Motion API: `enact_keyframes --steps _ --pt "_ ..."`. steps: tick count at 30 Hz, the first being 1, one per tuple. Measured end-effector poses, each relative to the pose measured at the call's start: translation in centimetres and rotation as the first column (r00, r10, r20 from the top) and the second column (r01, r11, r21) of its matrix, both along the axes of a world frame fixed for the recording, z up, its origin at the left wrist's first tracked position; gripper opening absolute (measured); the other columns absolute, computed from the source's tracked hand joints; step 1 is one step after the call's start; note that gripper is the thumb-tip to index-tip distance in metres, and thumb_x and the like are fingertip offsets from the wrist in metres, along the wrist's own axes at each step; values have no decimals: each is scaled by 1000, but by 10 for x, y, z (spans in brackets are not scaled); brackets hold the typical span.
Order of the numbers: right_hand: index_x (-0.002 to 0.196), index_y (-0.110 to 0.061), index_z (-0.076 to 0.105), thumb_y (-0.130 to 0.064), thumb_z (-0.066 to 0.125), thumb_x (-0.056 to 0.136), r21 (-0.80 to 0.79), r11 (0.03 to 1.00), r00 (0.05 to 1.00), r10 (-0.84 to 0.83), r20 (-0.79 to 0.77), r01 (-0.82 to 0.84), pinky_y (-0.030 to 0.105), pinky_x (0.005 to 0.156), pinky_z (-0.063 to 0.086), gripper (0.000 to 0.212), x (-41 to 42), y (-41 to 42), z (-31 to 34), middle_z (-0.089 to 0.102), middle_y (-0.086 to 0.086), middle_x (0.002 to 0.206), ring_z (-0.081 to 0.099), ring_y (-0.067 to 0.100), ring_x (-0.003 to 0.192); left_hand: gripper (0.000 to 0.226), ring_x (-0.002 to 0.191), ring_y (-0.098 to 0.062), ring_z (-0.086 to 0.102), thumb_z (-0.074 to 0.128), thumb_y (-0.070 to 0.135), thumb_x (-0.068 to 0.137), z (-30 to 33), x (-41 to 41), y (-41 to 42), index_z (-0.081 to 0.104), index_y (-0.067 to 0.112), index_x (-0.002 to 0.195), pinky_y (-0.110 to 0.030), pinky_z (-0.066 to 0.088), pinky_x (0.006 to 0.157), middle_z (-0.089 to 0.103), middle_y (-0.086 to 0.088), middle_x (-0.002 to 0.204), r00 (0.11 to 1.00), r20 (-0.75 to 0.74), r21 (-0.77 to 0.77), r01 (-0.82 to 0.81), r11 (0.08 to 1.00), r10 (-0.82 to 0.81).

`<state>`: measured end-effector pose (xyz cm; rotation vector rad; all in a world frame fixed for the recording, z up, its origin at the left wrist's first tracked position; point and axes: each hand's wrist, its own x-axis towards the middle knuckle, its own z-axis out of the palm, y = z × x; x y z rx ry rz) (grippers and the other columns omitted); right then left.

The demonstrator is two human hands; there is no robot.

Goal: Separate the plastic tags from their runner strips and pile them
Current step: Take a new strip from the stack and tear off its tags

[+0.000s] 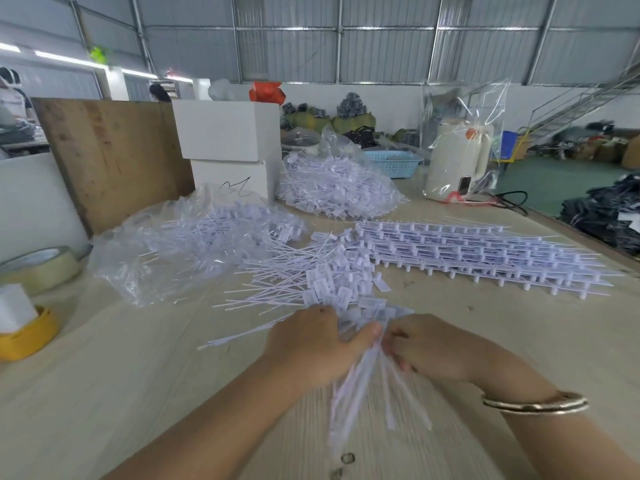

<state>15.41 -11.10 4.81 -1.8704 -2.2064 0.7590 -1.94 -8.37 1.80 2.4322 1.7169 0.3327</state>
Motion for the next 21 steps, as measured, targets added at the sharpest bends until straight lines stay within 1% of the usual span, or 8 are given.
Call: enact_keyframes --steps 4,7,9,13,15,17,19,21 --pt "84 -10 62 -5 42 85 45 997 987 69 -145 -63 24 65 37 21 -15 2 -8 56 -2 78 50 11 72 67 89 -17 45 32 84 67 0 3 1 44 24 94 -31 32 67 41 6 90 1000 23 -15 -4 1000 4" --pt "70 -37 59 -5 45 84 102 994 971 62 -231 -40 17 65 38 38 -16 6 -18 56 -19 66 50 -4 66 56 102 -19 50 48 70 72 1 -1 3 44 23 103 -31 34 71 47 4 101 999 -36 -30 14 999 -16" --pt "69 -41 61 -5 44 83 129 991 955 57 -291 -20 19 64 40 43 -14 9 -23 58 -22 59 51 -4 60 47 105 -20 52 48 62 80 1 -3 4 45 23 106 -30 35 71 53 3 107 998 -68 -23 17 1000 -19" --pt "64 -39 66 2 42 84 271 954 908 -1 -420 127 19 54 38 51 -5 21 -27 58 -18 53 50 7 54 32 109 -24 54 42 41 92 6 -5 6 46 19 115 -30 37 75 57 -3 117 980 -192 26 61 998 -55" --pt "66 -34 67 6 39 85 345 906 870 -48 -490 245 17 51 36 52 5 28 -27 57 -13 51 48 8 51 39 116 -25 51 37 30 96 5 -6 6 39 15 132 -34 41 84 53 -7 127 967 -240 32 92 995 -82" --pt "69 -25 68 10 37 84 374 858 817 -88 -570 353 15 48 35 50 17 35 -29 56 -8 51 48 8 47 41 121 -25 47 33 21 98 1 -7 6 31 13 138 -35 40 93 47 -7 133 964 -252 55 99 994 -82" --pt "71 -22 67 12 35 85 383 808 759 -118 -640 448 14 46 34 49 23 40 -32 56 -5 56 47 6 46 40 118 -26 49 32 16 98 2 -9 7 29 13 138 -36 41 88 47 -6 132 964 -255 110 112 988 -81" --pt "77 -19 67 13 34 86 403 769 722 -107 -684 496 14 47 34 47 24 43 -33 55 -3 59 46 3 47 42 110 -27 54 35 12 96 9 -12 10 27 14 137 -34 38 74 51 -5 127 973 -213 161 126 979 -90"
